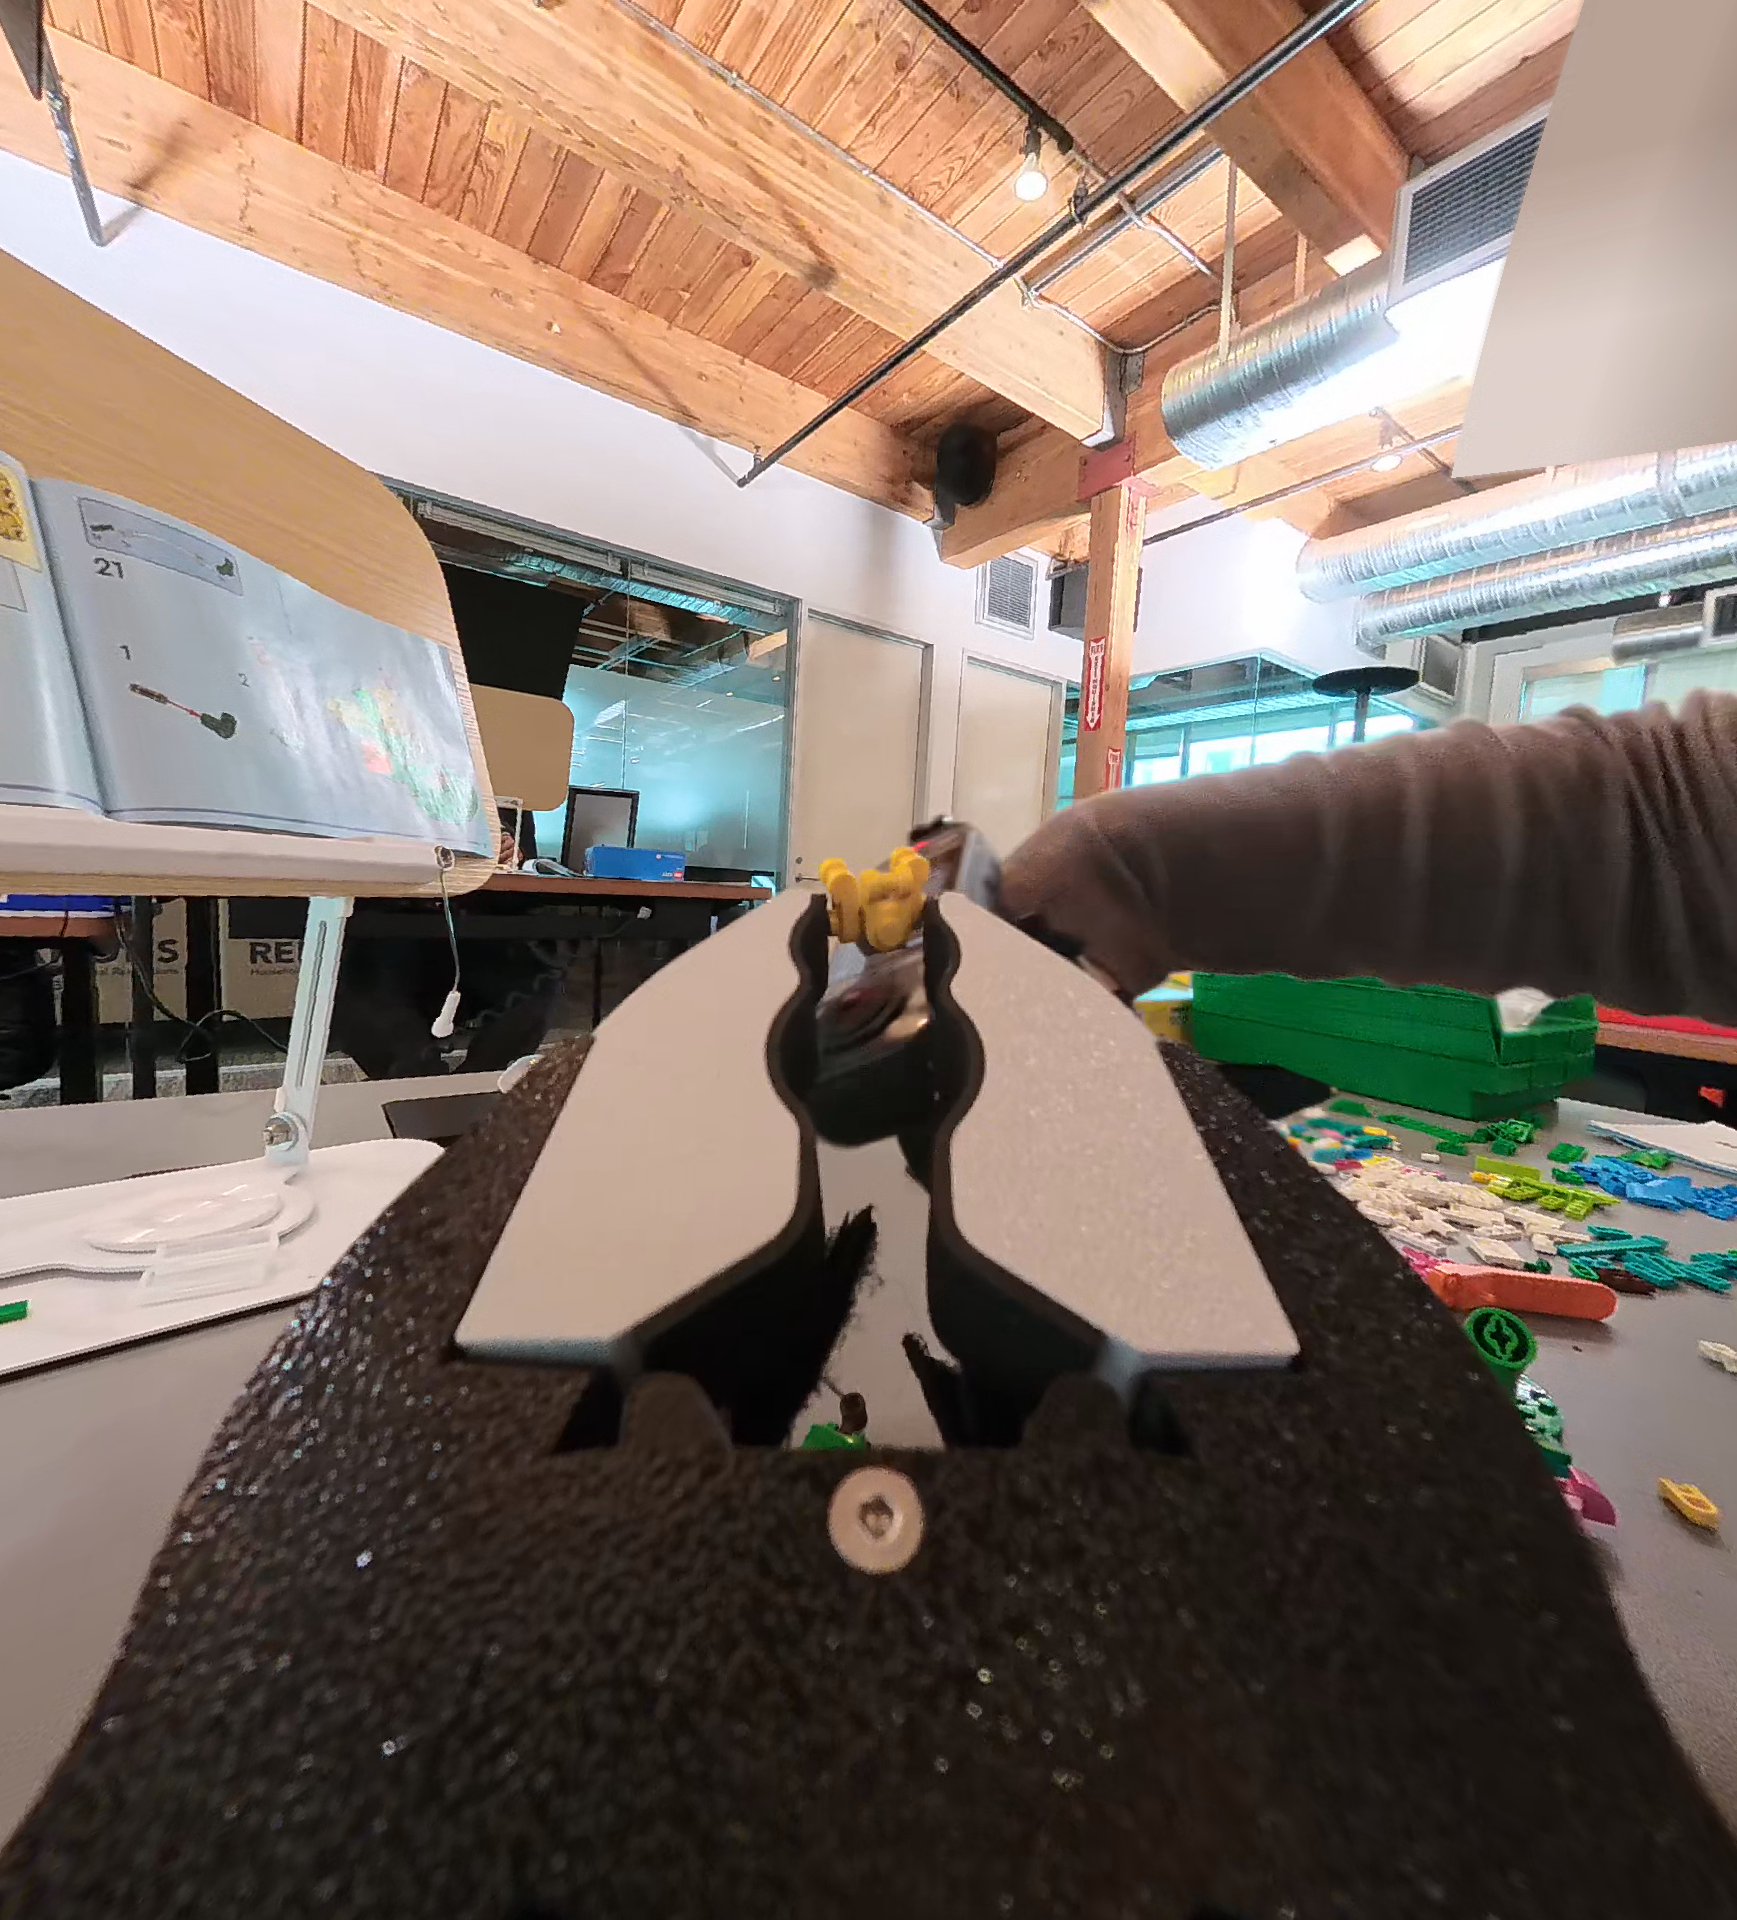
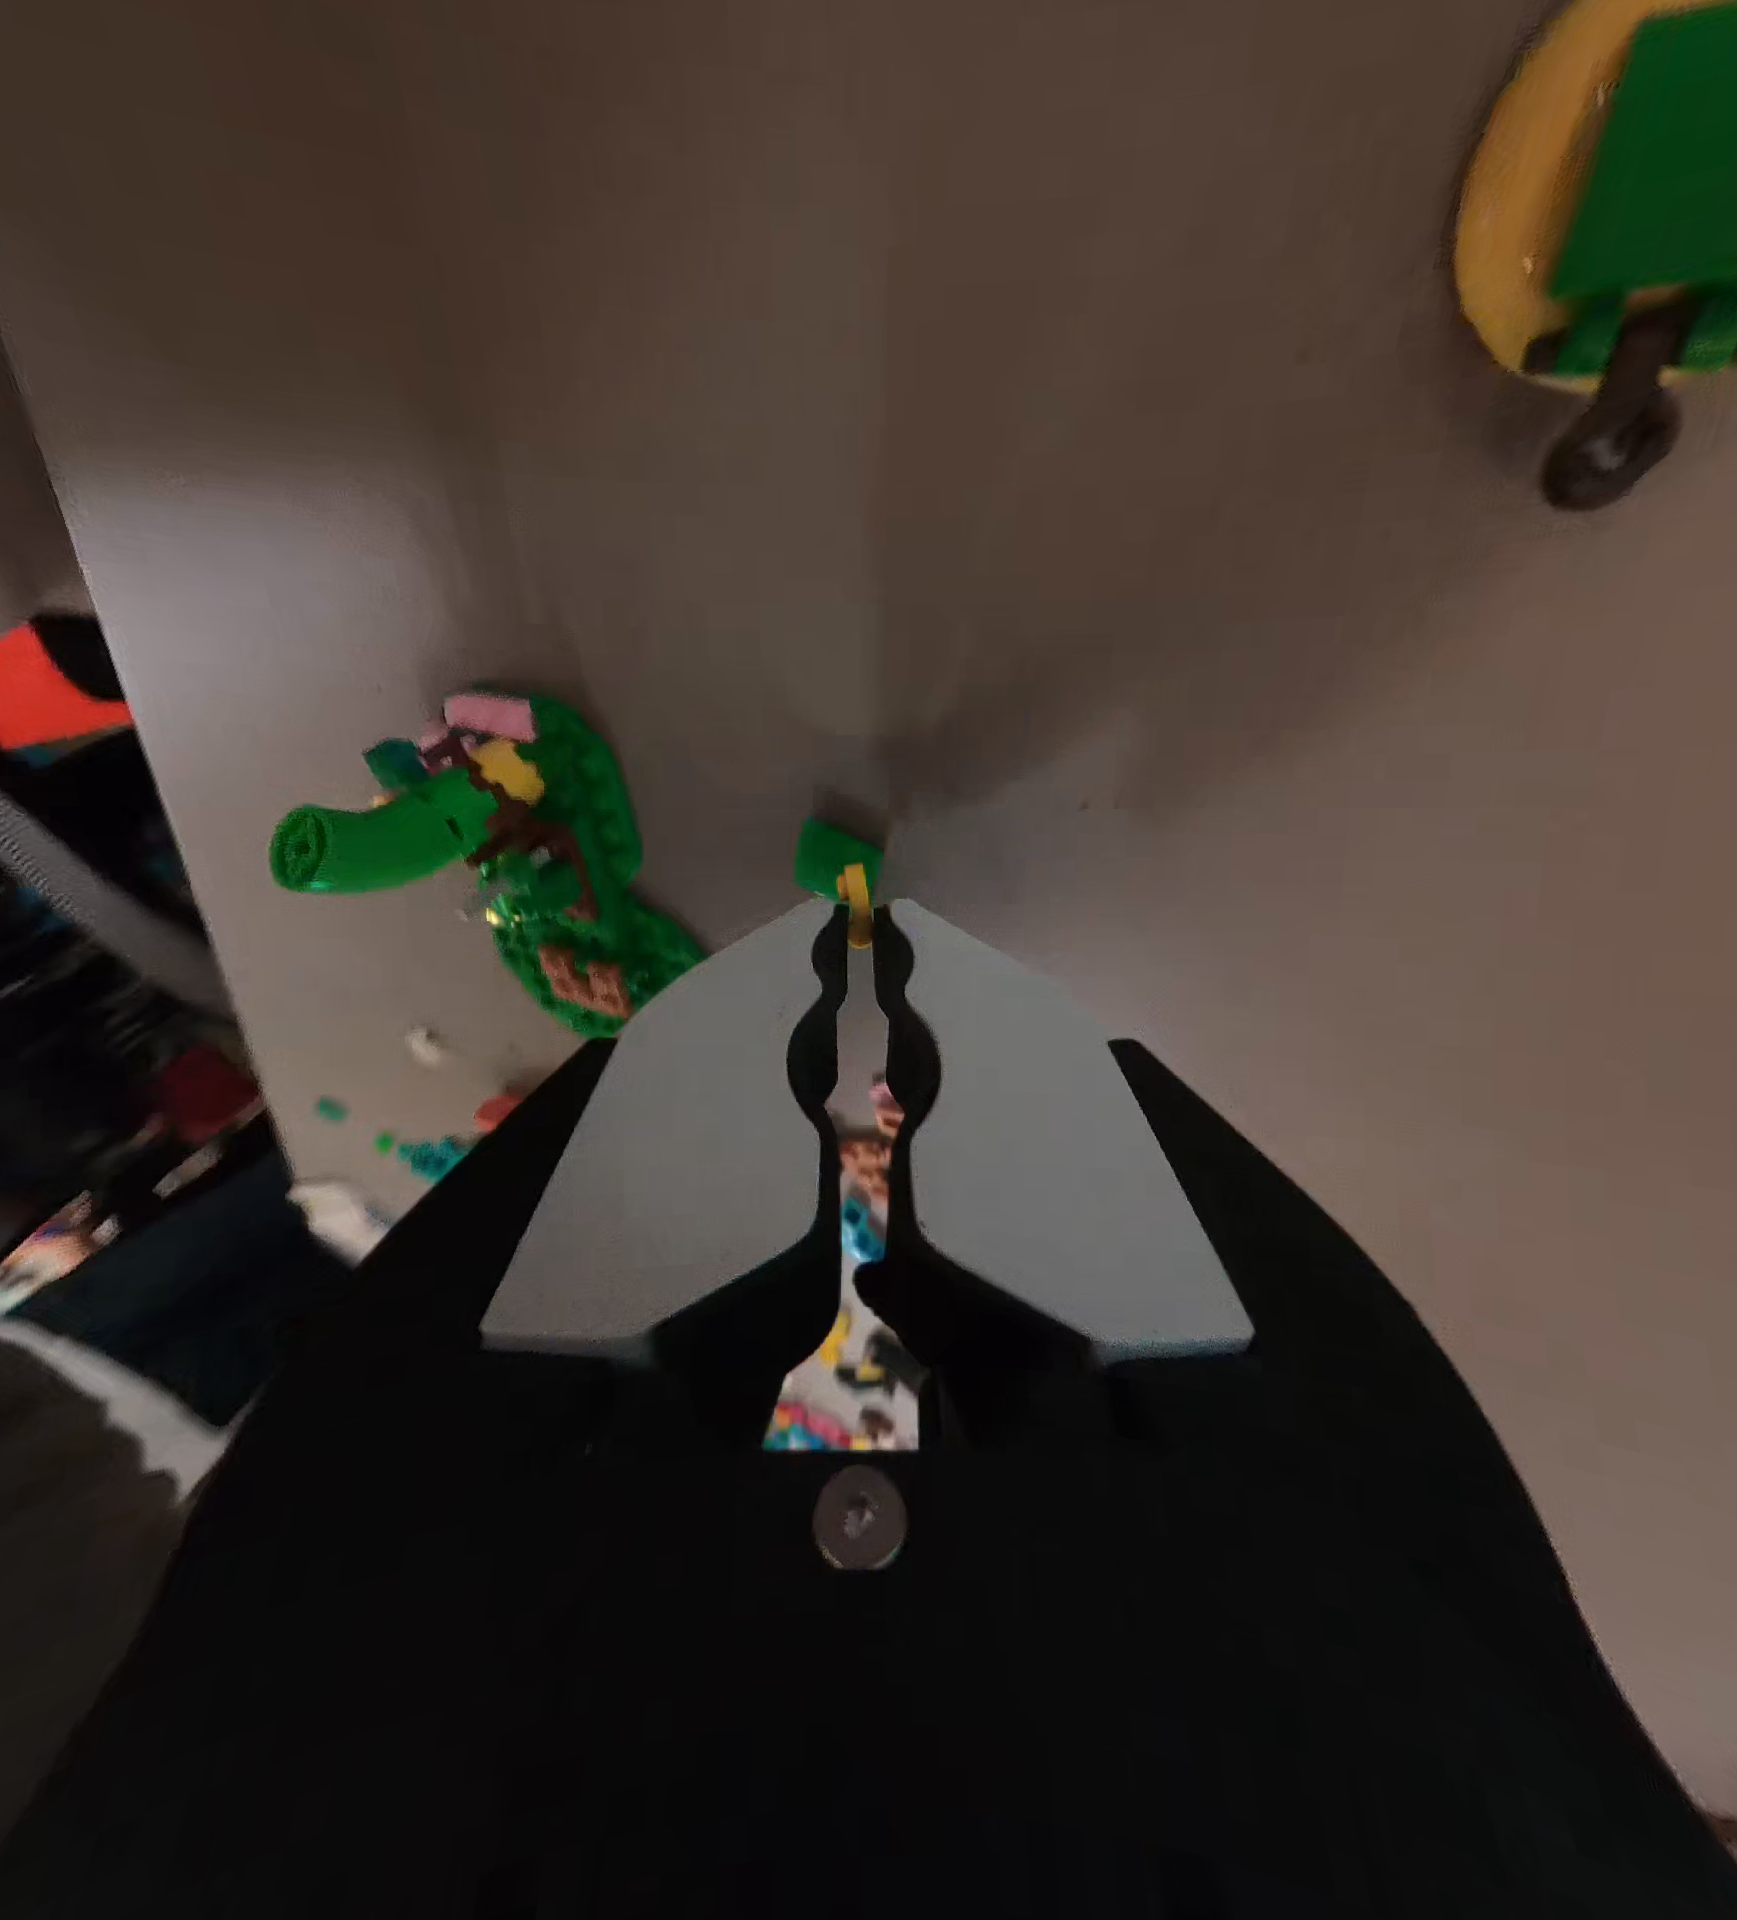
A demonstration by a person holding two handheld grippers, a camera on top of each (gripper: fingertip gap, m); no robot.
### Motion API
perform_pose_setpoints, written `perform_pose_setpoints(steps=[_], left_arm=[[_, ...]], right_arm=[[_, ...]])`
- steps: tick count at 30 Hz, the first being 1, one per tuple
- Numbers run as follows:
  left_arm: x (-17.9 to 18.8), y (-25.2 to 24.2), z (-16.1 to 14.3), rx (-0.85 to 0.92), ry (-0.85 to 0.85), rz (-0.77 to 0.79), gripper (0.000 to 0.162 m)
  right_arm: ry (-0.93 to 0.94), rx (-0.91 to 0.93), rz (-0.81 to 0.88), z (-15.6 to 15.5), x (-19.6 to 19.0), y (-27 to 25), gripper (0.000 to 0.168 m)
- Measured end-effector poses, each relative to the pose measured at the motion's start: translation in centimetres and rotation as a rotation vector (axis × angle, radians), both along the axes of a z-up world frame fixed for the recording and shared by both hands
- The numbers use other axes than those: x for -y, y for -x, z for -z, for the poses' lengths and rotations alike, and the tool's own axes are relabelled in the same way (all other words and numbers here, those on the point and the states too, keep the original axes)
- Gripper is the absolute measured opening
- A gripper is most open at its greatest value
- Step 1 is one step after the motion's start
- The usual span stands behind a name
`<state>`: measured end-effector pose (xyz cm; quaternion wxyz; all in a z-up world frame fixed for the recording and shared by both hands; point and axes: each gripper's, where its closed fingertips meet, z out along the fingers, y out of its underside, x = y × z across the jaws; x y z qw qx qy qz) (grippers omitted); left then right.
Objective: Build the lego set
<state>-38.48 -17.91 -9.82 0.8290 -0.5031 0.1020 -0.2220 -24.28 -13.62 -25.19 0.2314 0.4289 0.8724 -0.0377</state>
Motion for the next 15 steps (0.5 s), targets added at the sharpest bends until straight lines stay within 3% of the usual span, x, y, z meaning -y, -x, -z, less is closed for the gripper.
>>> perform_pose_setpoints(steps=[7,15], left_arm=[[0.2,0.3,-0.3,-0.009,-0.018,-0.011,0.017],[0.4,0.3,-0.4,0.008,-0.026,0.005,0.017]], right_arm=[[-0.087,0.229,-0.057,0.0,-2.1,0.3,0.002],[-0.151,0.159,-0.261,0.9,-3.6,0.5,0.003]])
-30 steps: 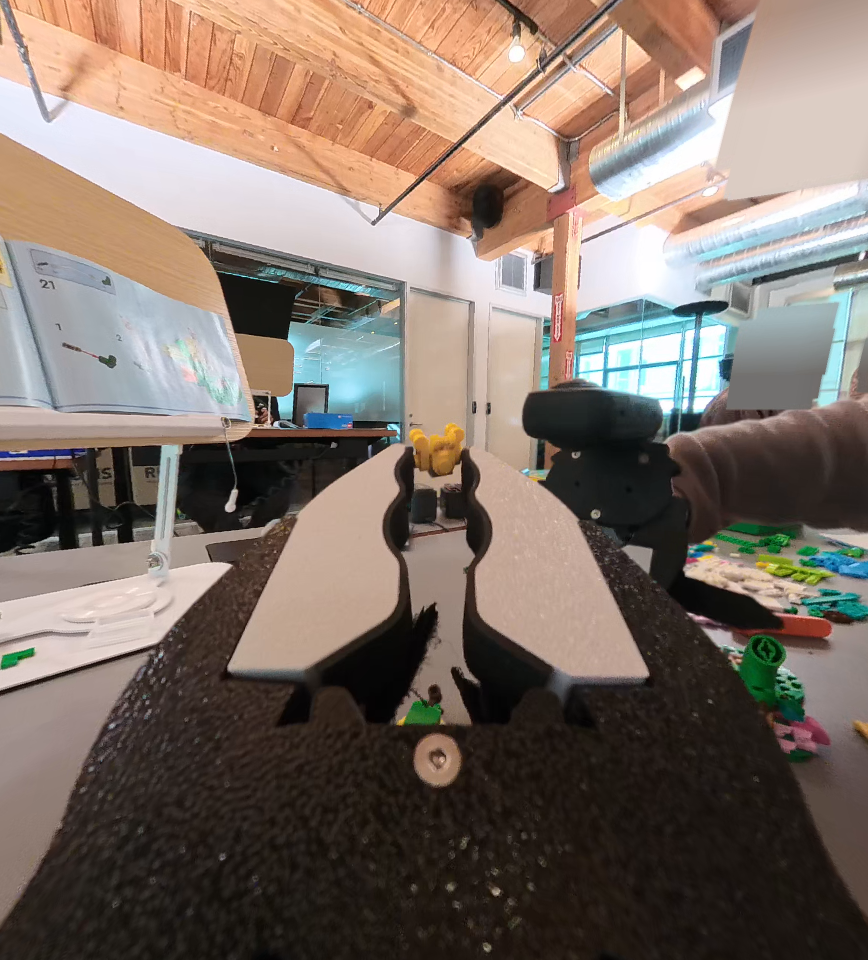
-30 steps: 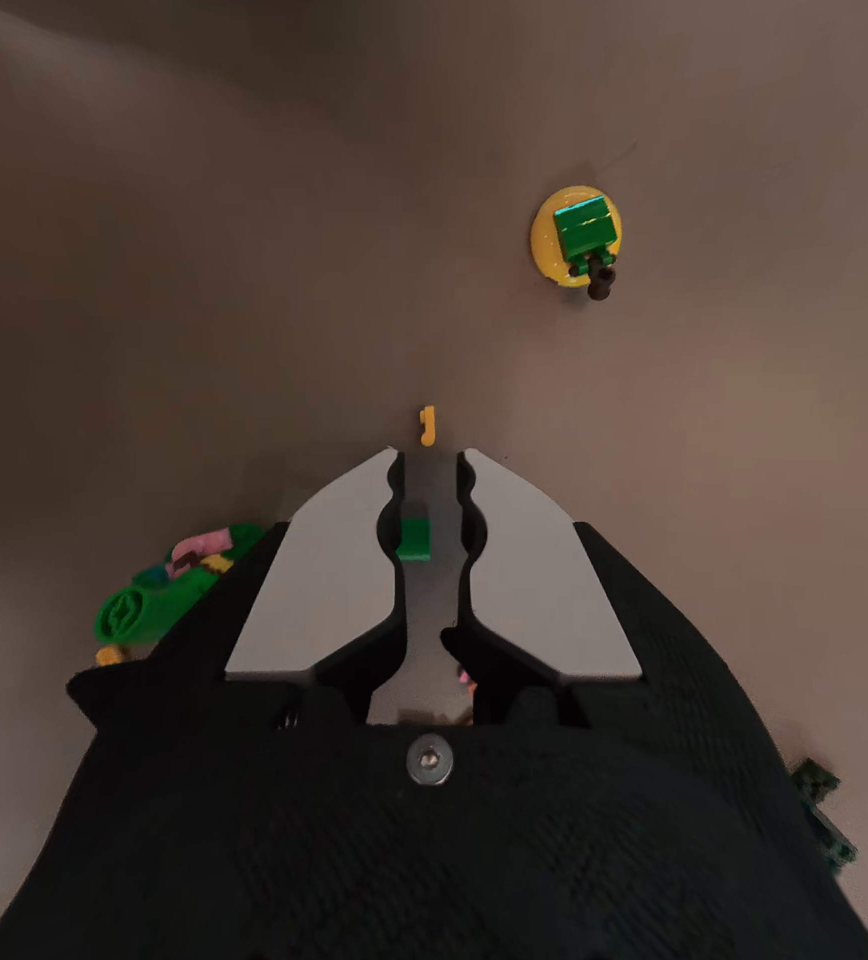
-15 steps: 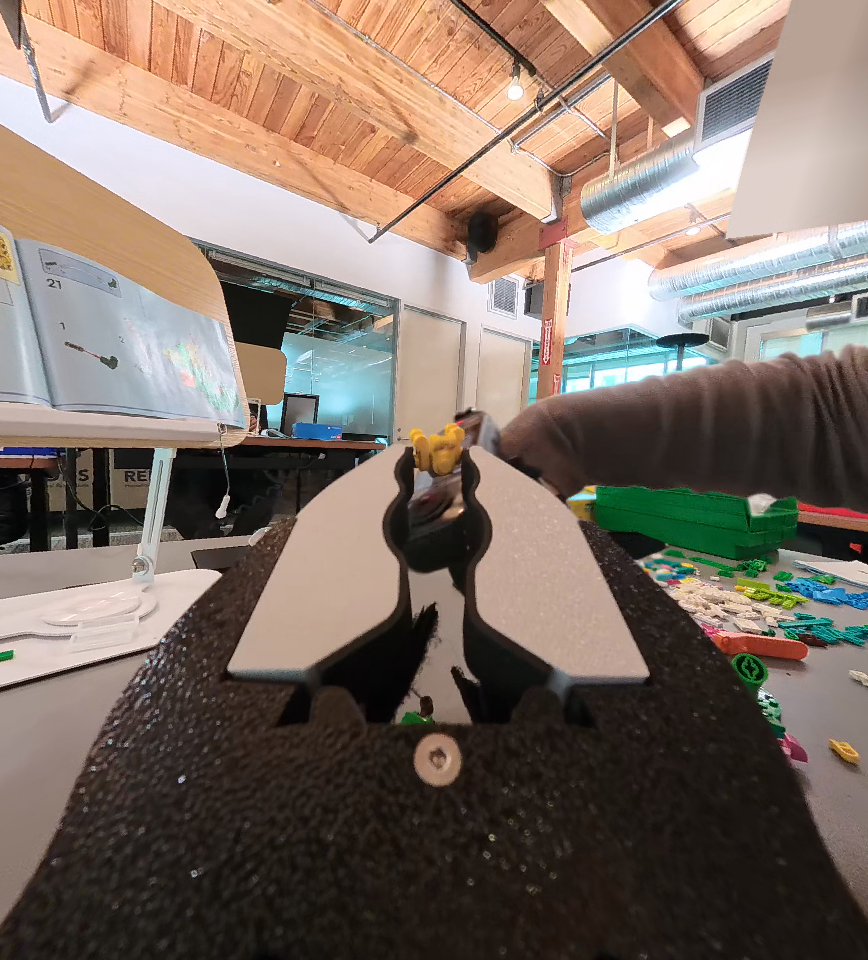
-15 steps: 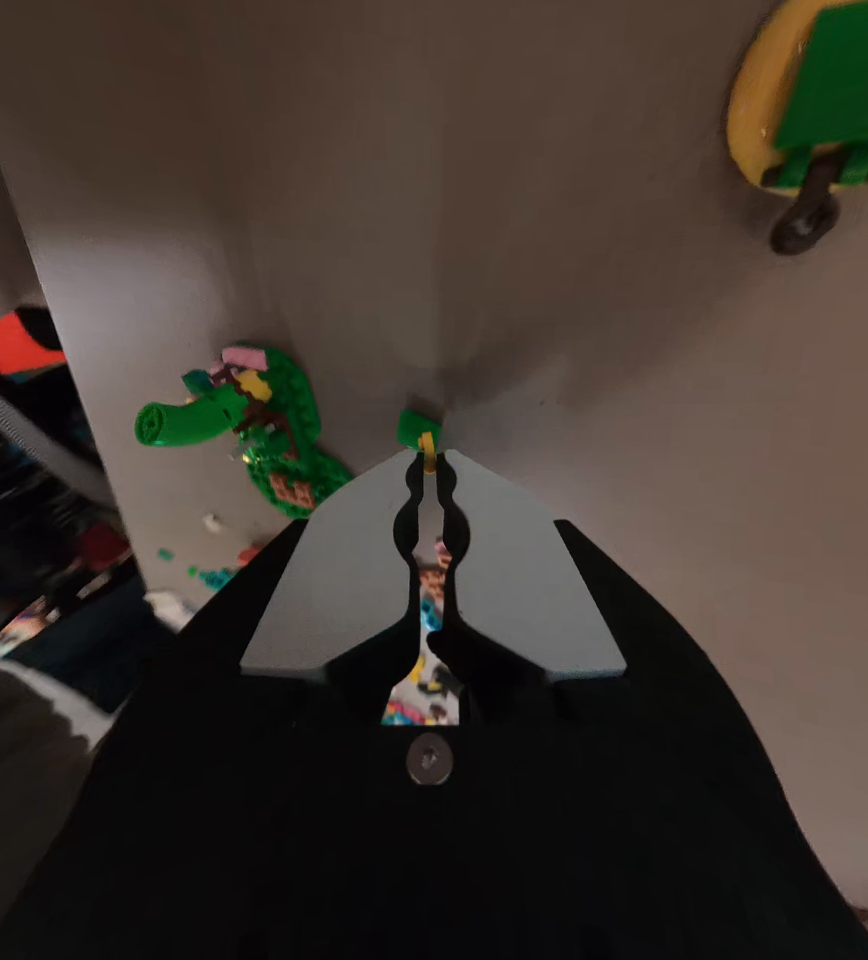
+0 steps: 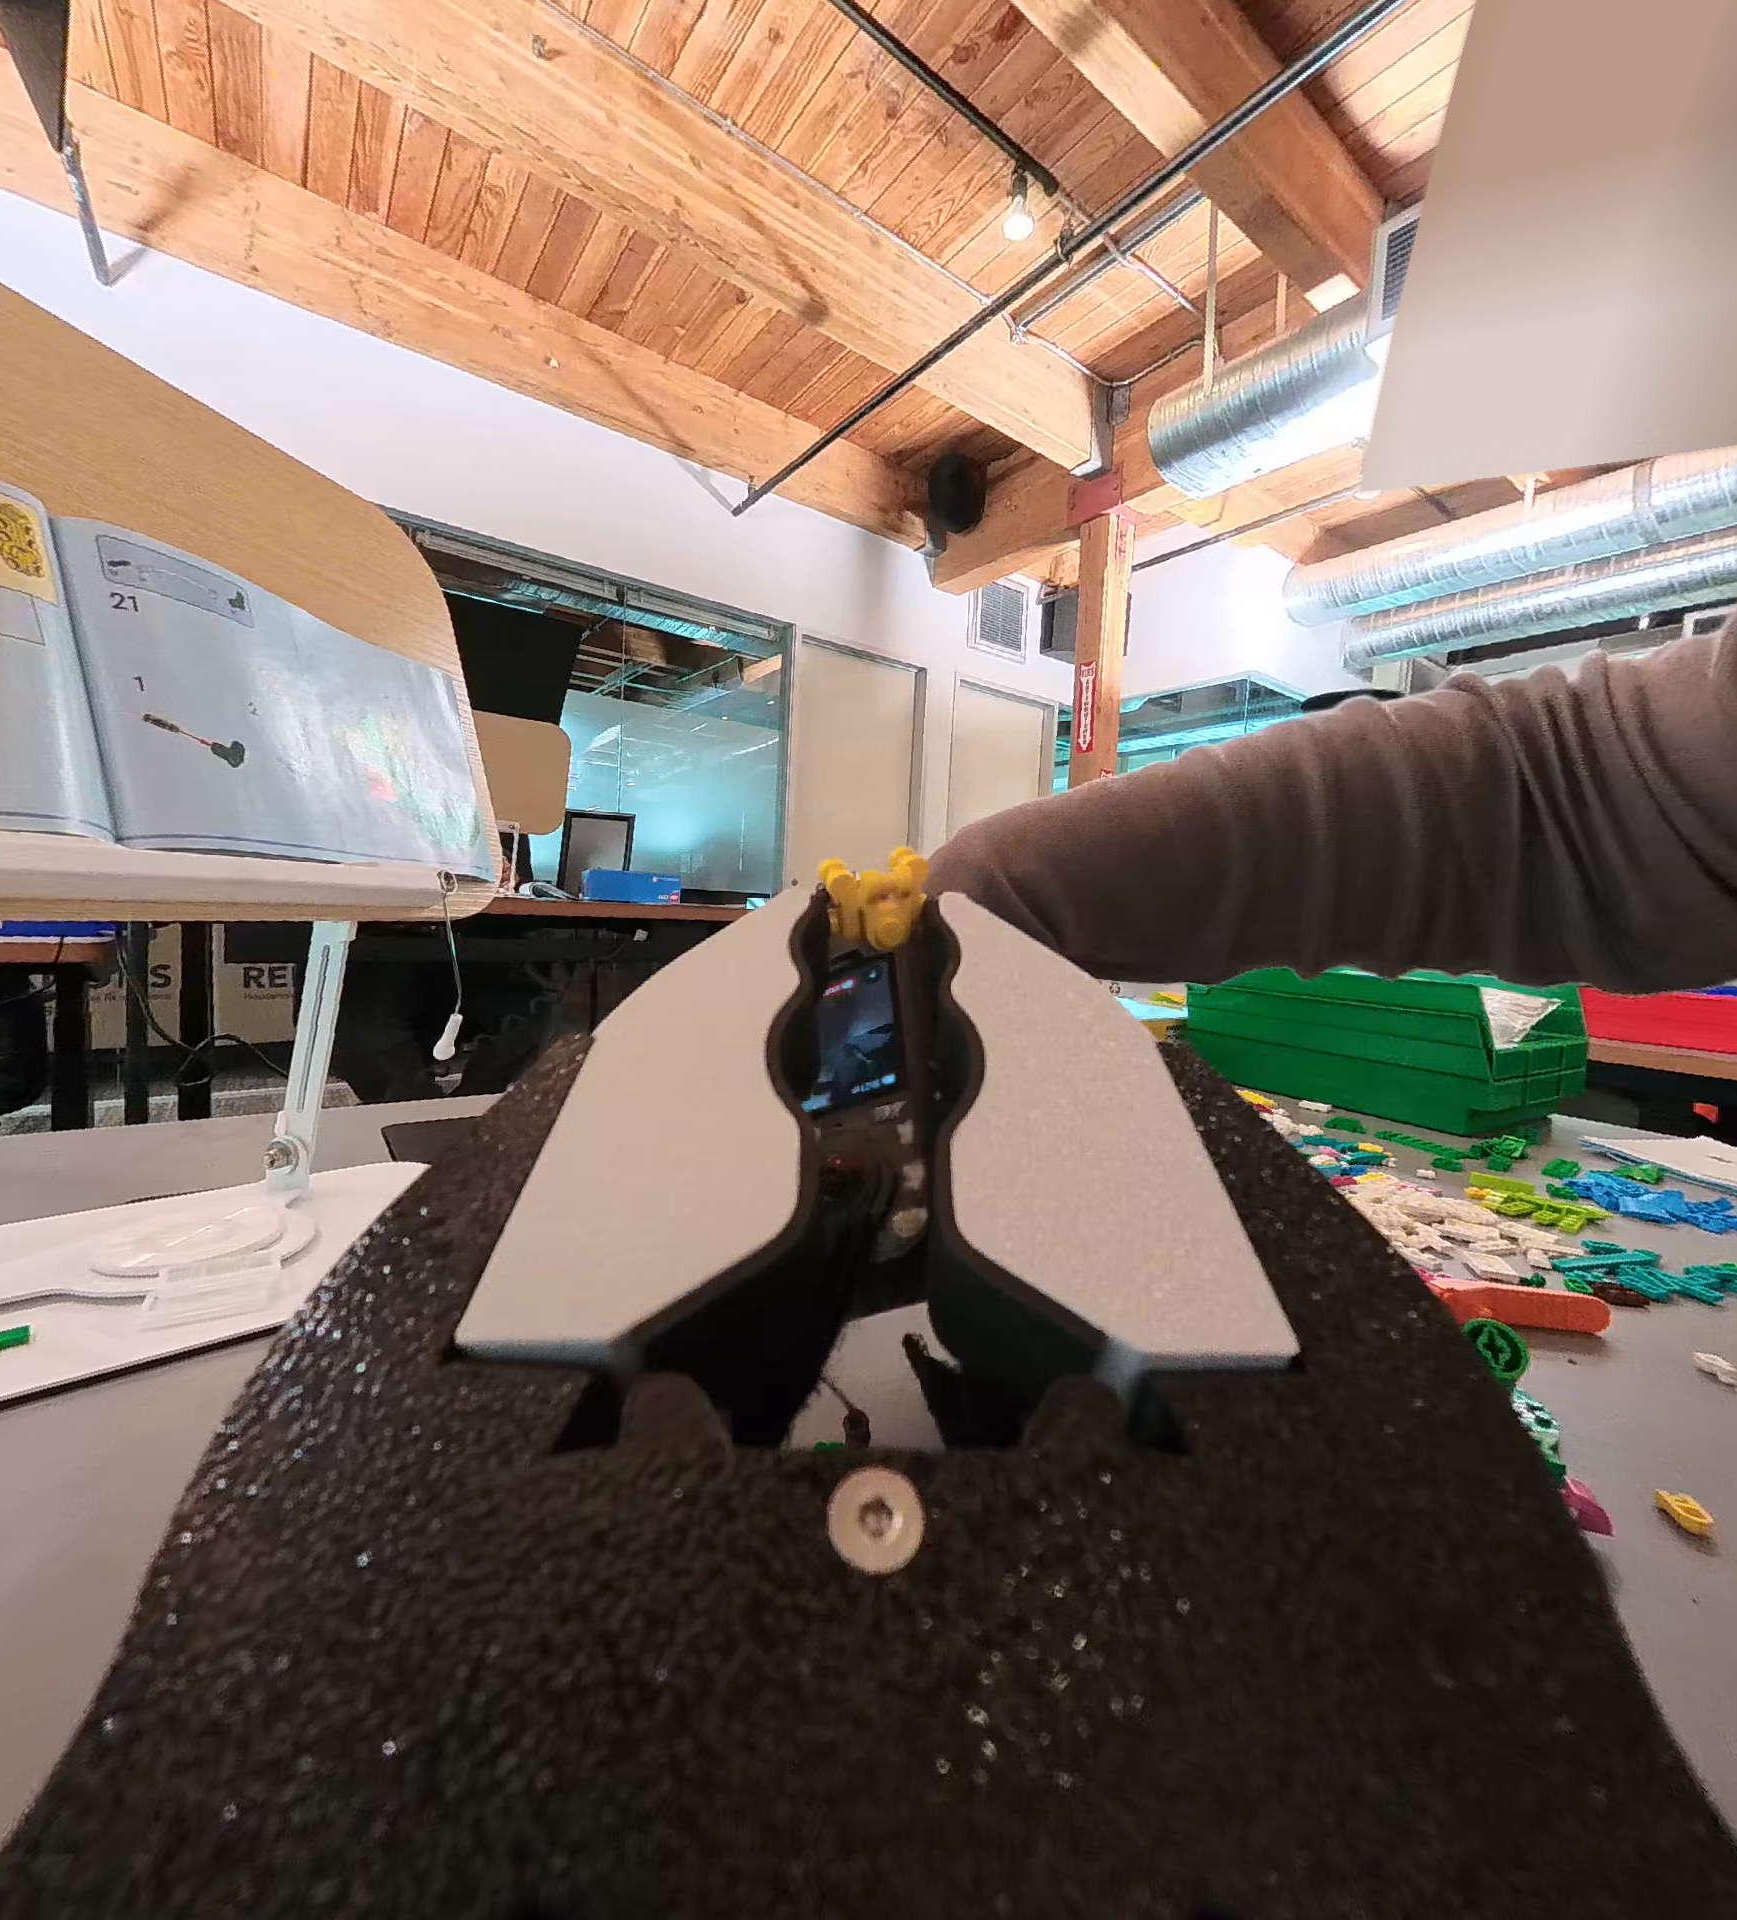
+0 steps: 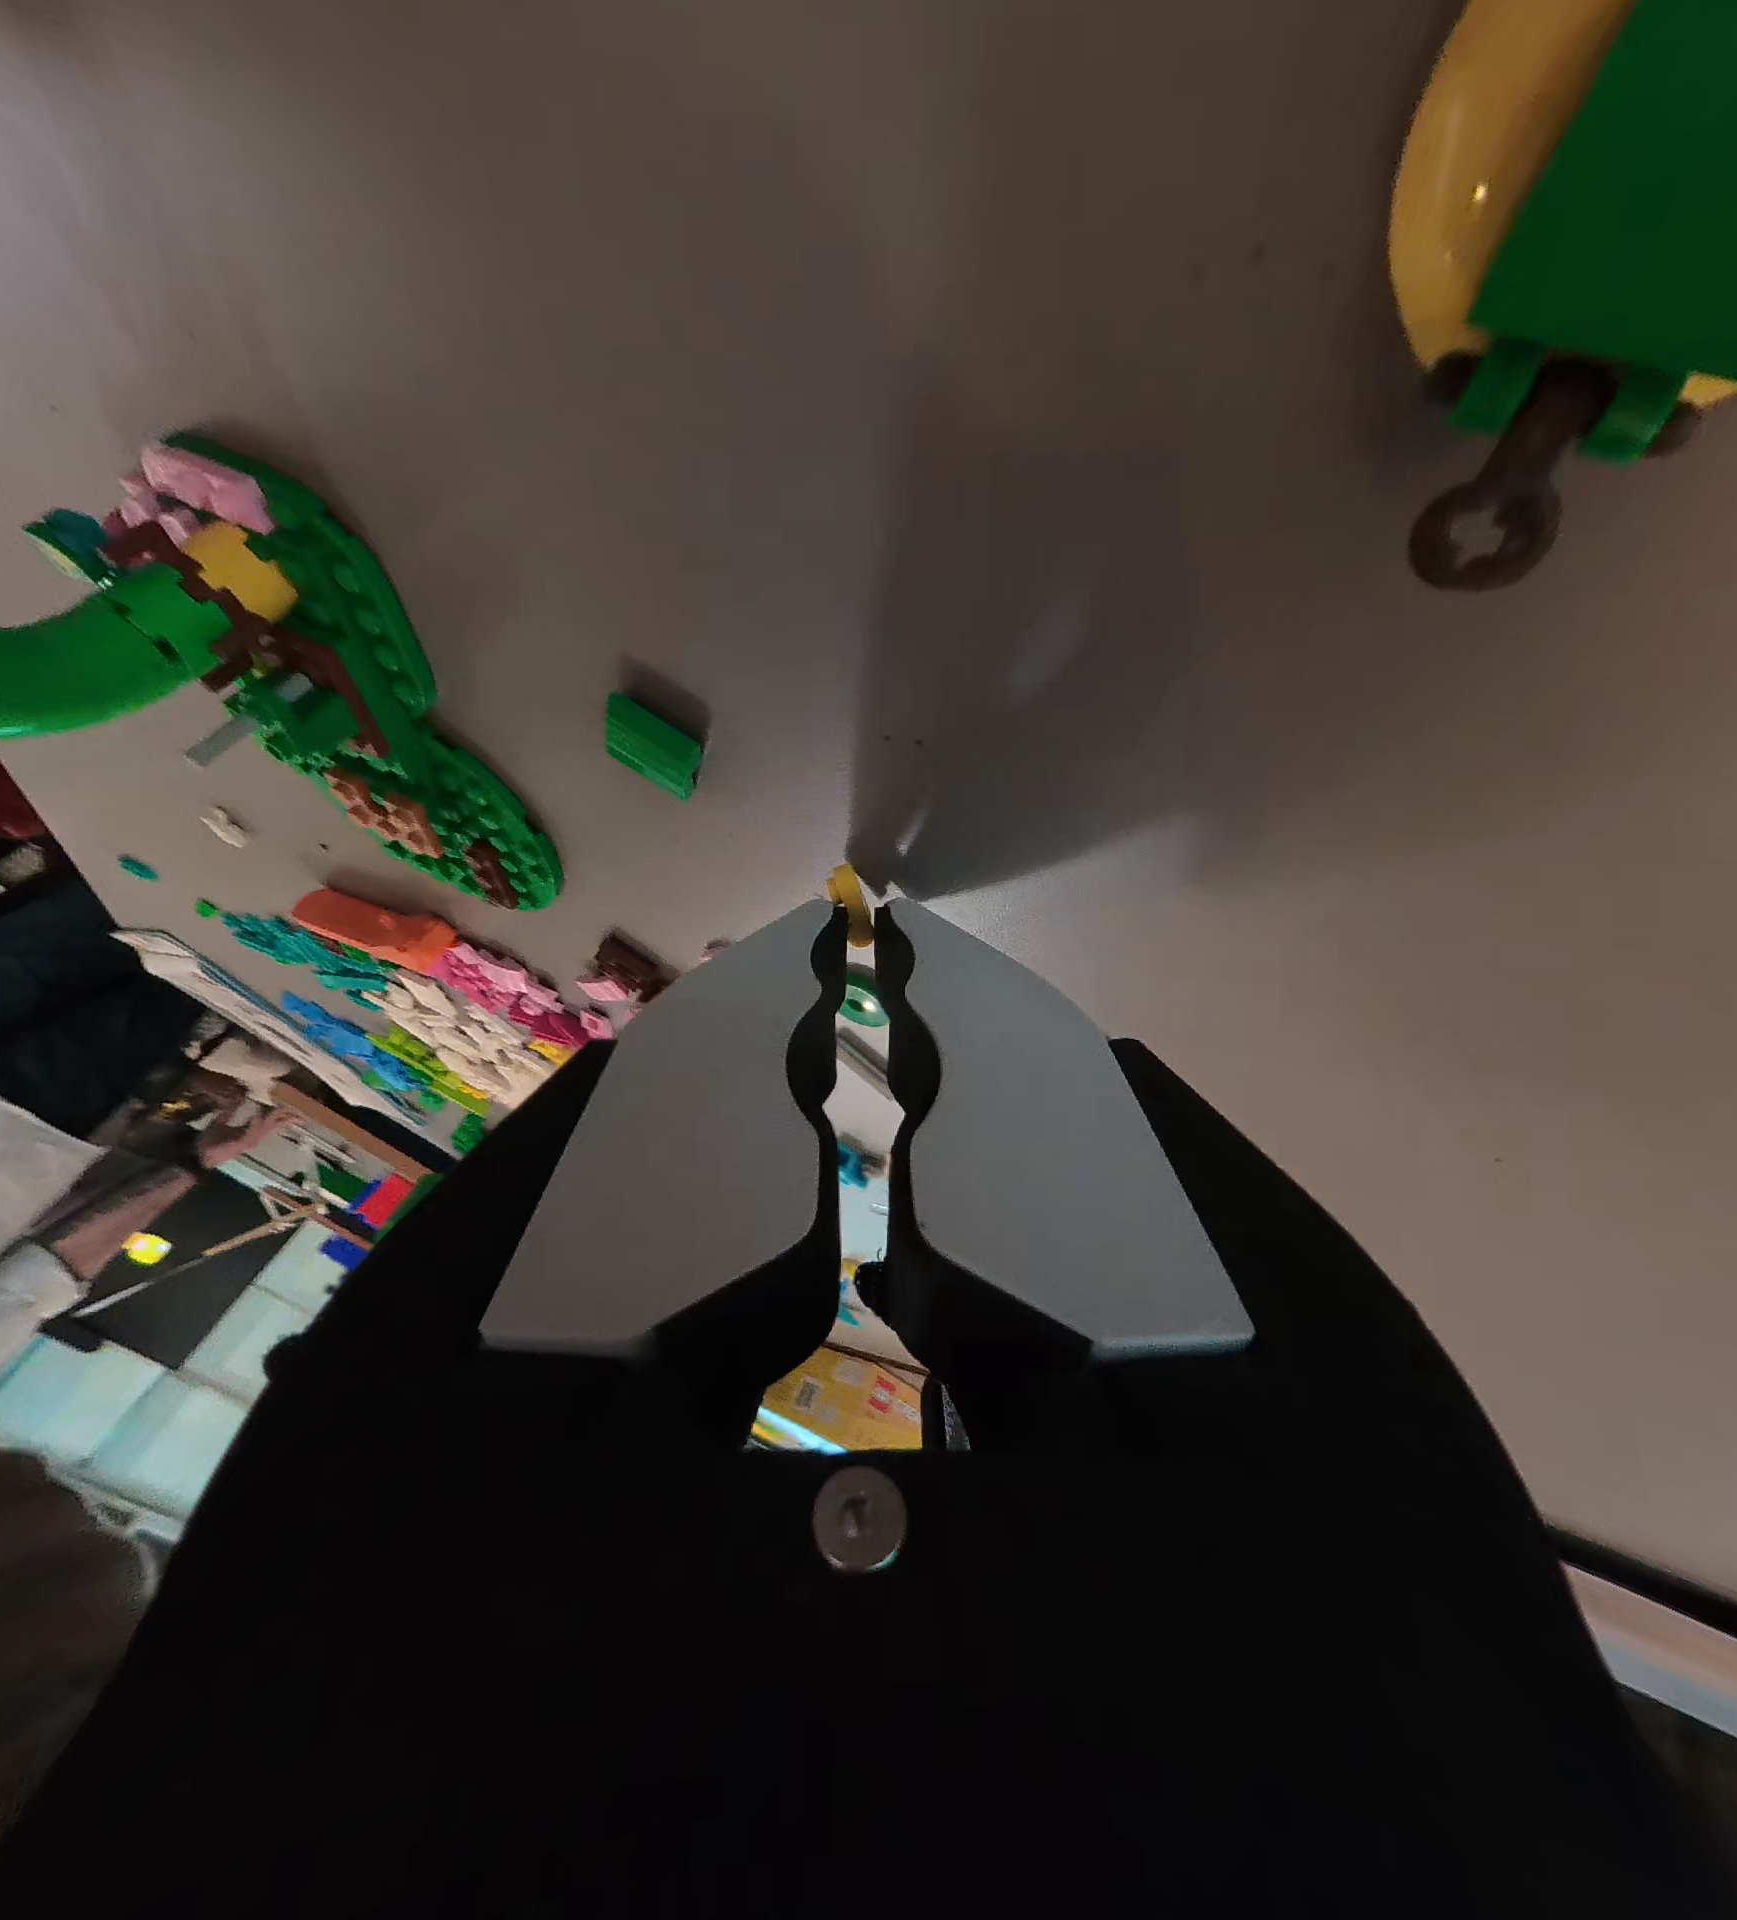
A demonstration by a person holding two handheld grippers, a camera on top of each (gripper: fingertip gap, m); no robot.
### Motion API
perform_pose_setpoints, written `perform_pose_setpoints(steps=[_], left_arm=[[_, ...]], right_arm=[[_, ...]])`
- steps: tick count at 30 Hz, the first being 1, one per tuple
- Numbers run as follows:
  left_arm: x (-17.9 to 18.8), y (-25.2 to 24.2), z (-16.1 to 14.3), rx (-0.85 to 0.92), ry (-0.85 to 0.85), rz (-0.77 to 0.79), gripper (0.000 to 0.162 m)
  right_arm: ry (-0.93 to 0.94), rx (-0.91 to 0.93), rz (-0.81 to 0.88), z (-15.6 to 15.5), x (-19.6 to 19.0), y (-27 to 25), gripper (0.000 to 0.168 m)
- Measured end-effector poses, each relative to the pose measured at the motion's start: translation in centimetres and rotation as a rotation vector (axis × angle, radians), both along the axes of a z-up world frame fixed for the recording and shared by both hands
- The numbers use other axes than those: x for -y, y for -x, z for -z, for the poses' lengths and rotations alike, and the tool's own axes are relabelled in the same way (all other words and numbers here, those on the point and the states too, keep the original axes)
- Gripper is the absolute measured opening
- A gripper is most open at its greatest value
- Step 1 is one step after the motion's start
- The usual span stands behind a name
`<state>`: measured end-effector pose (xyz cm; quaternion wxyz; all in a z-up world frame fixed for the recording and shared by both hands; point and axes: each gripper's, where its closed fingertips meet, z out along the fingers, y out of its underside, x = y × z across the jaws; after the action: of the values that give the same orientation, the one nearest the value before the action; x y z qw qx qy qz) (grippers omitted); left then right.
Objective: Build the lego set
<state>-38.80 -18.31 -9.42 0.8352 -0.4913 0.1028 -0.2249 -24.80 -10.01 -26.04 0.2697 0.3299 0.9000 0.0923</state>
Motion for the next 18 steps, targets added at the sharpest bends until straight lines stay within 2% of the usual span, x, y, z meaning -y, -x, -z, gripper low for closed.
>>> perform_pose_setpoints(steps=[6,18], left_arm=[[0.1,0.1,-0.1,0.015,-0.006,0.009,0.017],[0.3,-0.6,-0.1,0.036,-0.003,0.084,0.017]], right_arm=[[-0.053,-0.041,-0.104,0.2,-0.9,0.8,0.004],[-0.119,-0.187,-0.143,0.2,-1.2,2.0,0.012]])
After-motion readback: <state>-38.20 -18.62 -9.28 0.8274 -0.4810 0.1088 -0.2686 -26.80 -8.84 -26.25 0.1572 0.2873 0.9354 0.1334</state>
